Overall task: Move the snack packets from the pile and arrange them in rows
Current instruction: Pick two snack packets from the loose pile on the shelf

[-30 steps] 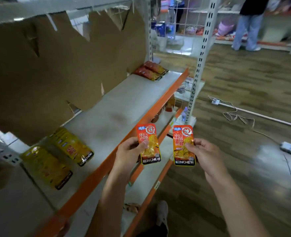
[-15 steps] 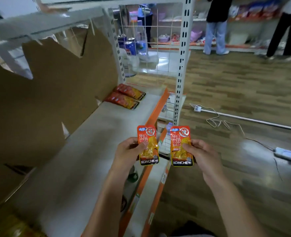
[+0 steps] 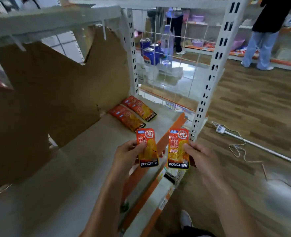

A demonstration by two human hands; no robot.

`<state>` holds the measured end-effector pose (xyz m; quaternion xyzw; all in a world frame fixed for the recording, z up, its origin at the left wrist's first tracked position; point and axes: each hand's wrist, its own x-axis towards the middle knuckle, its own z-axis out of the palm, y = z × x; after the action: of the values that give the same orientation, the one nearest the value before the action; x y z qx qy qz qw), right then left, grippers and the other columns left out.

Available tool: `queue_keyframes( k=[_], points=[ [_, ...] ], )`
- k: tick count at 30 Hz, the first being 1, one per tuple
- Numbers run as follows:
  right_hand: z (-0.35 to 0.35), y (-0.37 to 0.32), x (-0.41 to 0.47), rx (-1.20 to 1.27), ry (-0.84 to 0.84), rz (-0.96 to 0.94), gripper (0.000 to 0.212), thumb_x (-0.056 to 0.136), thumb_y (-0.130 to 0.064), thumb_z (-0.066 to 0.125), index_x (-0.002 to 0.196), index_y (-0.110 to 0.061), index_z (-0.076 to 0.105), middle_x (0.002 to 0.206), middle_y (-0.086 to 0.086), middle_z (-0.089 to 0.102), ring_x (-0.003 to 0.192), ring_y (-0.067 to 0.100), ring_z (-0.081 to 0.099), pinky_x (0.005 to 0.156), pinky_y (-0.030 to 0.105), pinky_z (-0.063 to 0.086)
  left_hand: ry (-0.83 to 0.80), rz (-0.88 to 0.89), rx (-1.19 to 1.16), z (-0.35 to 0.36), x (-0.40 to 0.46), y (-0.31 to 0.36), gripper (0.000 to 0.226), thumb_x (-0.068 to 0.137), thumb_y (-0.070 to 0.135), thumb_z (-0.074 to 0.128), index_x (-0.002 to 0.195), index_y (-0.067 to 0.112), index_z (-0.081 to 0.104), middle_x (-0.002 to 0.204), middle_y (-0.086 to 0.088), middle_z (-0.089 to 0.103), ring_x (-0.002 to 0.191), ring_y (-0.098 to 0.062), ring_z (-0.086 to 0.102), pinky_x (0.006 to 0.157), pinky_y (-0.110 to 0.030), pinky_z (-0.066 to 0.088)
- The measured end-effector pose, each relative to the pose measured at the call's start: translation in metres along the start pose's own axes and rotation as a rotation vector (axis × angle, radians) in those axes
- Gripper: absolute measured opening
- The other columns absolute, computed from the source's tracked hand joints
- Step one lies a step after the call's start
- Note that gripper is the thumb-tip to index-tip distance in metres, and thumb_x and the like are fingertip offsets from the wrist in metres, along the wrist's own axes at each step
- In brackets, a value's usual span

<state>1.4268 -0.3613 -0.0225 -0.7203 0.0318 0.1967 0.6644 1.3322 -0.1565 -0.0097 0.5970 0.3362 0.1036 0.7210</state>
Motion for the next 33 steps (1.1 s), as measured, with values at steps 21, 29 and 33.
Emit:
queue_keyframes(
  k=[21,29,33],
  points=[
    [0.062,-0.079,0.169,-0.314,-0.462,-0.052,0.010,0.096,-0.018,0.062,0.091,-0.017,0.070,0.091,0.009,0.074,0.082,0.026,0.072,0.074,0.043,0.060,0.534,-0.031,-0.147,0.038,0.059,0.018,0.007,0.089,0.011,0.071,0.096,0.008,0.072,0.076,0.000,0.075,0.066,-0.009,0.070,0.069,-0.027,0.056],
    [0.104,-0.088,0.193,-0.358,-0.479,-0.022,0.015,0.100,-0.009,0.054,0.108,0.001,0.061,0.101,0.017,0.067,0.078,0.025,0.063,0.049,0.014,0.049,0.596,-0.020,-0.133,0.020,0.092,0.025,0.001,0.088,0.010,0.073,0.087,0.010,0.072,0.080,-0.004,0.075,0.065,-0.010,0.071,0.058,-0.022,0.054],
    [0.118,-0.081,0.202,-0.395,-0.479,-0.043,0.019,0.099,-0.004,0.052,0.111,0.008,0.062,0.104,0.023,0.066,0.080,0.028,0.063,0.048,0.012,0.050,0.589,-0.009,-0.100,0.017,0.104,0.027,0.003,0.088,0.010,0.073,0.085,0.011,0.072,0.080,-0.004,0.075,0.065,-0.010,0.071,0.059,-0.022,0.056]
  ],
)
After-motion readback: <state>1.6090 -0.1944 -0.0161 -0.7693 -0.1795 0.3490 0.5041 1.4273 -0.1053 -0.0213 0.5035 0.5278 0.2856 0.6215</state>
